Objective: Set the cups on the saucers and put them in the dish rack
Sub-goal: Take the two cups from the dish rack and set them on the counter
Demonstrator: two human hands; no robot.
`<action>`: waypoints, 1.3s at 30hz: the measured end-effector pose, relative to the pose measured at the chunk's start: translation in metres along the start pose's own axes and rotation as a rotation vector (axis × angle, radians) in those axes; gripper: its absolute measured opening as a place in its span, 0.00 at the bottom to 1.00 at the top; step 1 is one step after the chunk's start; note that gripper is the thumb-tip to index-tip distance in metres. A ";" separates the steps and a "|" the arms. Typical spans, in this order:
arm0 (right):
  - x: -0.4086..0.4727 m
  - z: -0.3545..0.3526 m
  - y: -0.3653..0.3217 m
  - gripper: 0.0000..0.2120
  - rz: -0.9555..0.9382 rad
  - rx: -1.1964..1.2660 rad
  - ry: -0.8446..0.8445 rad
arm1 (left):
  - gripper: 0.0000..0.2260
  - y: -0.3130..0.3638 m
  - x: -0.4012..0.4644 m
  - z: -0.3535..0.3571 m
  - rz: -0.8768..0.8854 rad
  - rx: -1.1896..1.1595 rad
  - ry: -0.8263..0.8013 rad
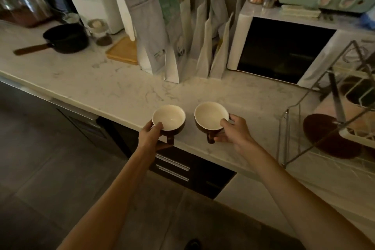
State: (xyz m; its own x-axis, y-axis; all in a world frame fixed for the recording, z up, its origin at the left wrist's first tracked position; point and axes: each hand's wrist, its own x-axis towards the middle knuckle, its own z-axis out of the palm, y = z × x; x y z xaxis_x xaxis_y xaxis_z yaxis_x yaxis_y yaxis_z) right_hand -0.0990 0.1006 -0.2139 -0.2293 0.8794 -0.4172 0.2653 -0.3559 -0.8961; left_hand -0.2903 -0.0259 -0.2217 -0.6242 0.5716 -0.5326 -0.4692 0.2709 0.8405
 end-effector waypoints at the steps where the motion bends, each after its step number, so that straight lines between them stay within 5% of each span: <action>1: 0.007 0.008 -0.003 0.21 0.004 0.003 0.001 | 0.22 0.004 0.006 -0.001 -0.001 -0.017 0.013; 17: 0.074 0.093 -0.022 0.20 0.043 0.025 -0.037 | 0.23 0.035 0.071 -0.018 -0.033 -0.056 0.096; 39: 0.088 0.109 -0.015 0.19 0.057 0.015 -0.033 | 0.23 0.038 0.088 -0.018 -0.008 -0.025 0.095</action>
State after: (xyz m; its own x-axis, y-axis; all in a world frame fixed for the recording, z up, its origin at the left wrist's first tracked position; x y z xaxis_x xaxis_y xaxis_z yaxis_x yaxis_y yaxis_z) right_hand -0.2257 0.1488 -0.2537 -0.2452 0.8466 -0.4723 0.2650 -0.4101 -0.8727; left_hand -0.3737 0.0209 -0.2383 -0.6762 0.4935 -0.5470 -0.4887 0.2552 0.8343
